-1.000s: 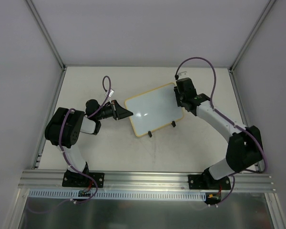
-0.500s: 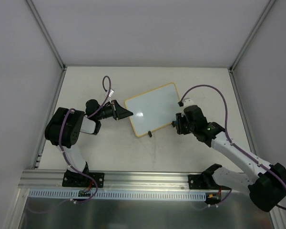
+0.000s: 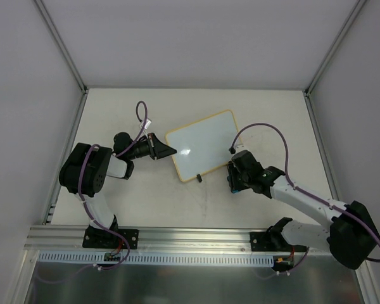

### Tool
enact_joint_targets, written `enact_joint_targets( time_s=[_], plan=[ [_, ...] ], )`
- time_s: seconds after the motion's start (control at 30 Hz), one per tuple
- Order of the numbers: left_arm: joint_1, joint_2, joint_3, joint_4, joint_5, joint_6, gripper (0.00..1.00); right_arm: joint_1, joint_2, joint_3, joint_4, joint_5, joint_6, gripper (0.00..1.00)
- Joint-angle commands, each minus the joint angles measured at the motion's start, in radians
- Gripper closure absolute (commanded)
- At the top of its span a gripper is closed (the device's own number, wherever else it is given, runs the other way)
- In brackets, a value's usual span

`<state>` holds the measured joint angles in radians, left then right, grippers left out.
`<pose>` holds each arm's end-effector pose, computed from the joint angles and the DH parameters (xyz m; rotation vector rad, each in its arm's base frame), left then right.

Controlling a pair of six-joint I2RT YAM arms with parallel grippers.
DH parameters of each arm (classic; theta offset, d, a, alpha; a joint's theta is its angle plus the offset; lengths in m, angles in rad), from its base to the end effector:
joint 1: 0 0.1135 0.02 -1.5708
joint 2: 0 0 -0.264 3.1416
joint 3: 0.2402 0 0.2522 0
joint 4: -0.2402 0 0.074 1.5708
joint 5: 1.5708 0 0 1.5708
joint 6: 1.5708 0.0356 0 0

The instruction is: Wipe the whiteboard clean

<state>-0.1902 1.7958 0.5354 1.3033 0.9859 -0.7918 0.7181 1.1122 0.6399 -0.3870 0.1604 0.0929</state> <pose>0.2933 -0.0867 0.1599 0.3678 1.7233 -1.4845 0.1693 0.1404 0.2095 -0.6760 2.3267 0.1761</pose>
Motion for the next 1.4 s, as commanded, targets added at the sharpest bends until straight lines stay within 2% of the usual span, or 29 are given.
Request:
enact_joint_targets(
  time_s=[0.0,0.1,0.23,0.27,0.3,0.37,0.47,0.63,0.83,0.9,1.07,1.37],
  plan=[
    [-0.003,-0.047,-0.018,0.340,0.043,0.040,1.00,0.006,0.078,0.018,0.028,0.054,0.037,0.92],
    [-0.003,-0.047,-0.018,0.340,0.045,0.039,1.00,0.007,0.167,0.036,0.042,0.057,0.031,0.91],
    [-0.003,-0.050,-0.017,0.338,0.048,0.036,1.00,0.007,0.195,0.038,0.068,0.050,0.028,0.87],
    [-0.003,-0.053,-0.017,0.338,0.046,0.039,1.00,0.007,0.195,0.040,0.069,0.051,0.027,0.82],
    [-0.003,-0.053,-0.018,0.338,0.046,0.040,0.99,0.007,0.196,0.041,0.069,0.056,0.025,0.69],
    [-0.002,-0.053,-0.018,0.337,0.048,0.042,0.98,0.007,0.193,0.043,0.069,0.059,0.019,0.66],
    [-0.003,-0.055,-0.022,0.338,0.046,0.042,0.93,0.007,0.189,0.043,0.068,0.067,0.019,0.56],
    [0.003,-0.061,-0.031,0.335,0.039,0.046,0.83,0.007,0.166,0.037,0.068,0.077,0.018,0.35],
    [0.006,-0.067,-0.037,0.333,0.034,0.049,0.71,0.007,0.124,0.029,0.068,0.088,0.015,0.33],
    [0.008,-0.070,-0.040,0.332,0.030,0.052,0.63,0.007,0.106,0.030,0.069,0.084,0.011,0.33],
    [0.009,-0.075,-0.041,0.332,0.030,0.052,0.50,0.006,0.072,0.033,0.068,0.060,0.011,0.33],
    [0.021,-0.105,-0.071,0.327,0.001,0.065,0.43,0.007,0.014,0.024,0.079,0.100,-0.007,0.33]
  ],
)
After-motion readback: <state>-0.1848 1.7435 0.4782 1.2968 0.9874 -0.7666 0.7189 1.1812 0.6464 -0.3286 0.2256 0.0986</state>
